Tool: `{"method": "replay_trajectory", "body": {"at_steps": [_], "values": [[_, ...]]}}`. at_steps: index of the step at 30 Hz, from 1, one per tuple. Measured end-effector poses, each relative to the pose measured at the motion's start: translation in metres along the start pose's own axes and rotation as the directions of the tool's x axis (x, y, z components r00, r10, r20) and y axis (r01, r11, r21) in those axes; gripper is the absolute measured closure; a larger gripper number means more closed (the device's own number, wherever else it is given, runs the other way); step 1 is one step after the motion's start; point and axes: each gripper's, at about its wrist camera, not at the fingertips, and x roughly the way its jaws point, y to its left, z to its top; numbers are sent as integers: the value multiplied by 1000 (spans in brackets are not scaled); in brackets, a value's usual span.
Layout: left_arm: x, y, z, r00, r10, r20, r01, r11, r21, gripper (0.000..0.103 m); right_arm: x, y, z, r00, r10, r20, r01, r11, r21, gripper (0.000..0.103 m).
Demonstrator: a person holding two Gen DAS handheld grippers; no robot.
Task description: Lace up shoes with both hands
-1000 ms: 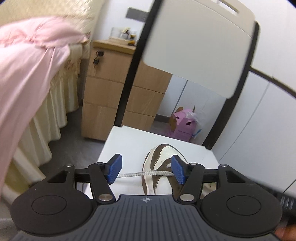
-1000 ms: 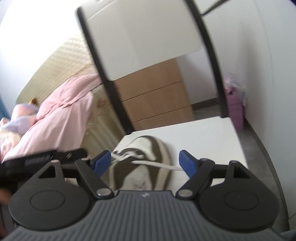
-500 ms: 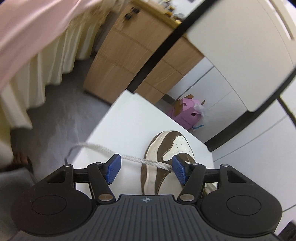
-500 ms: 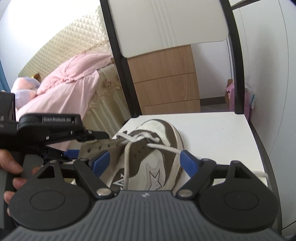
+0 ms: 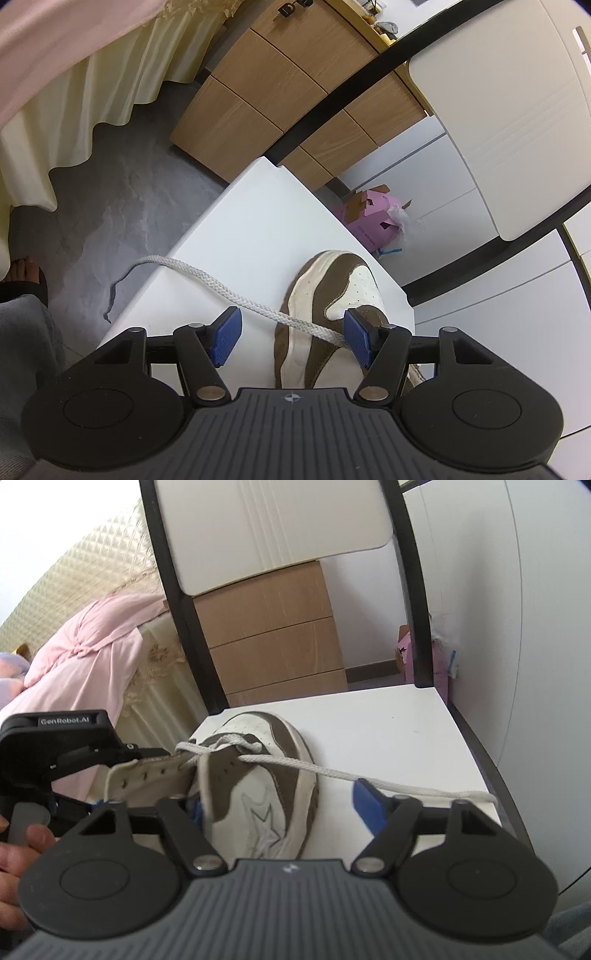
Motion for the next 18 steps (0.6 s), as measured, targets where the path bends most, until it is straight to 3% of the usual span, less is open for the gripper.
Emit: {"method": "replay_trajectory", "body": {"at_steps": [3,5,18], "values": [[1,-2,-1,1000,0,-3,0,1000,6,38,-2,1,1,999,34,8,-34,999,4,63],[1,-2,-2,1000,4,-3,-4,1000,10,38,-4,5,2,999,42,14,-42,999,-19,88],[4,1,-2,1000,-18,-16,17,999,-46,38,-21,-7,3,995,-97,36,93,990,103,90]]}}
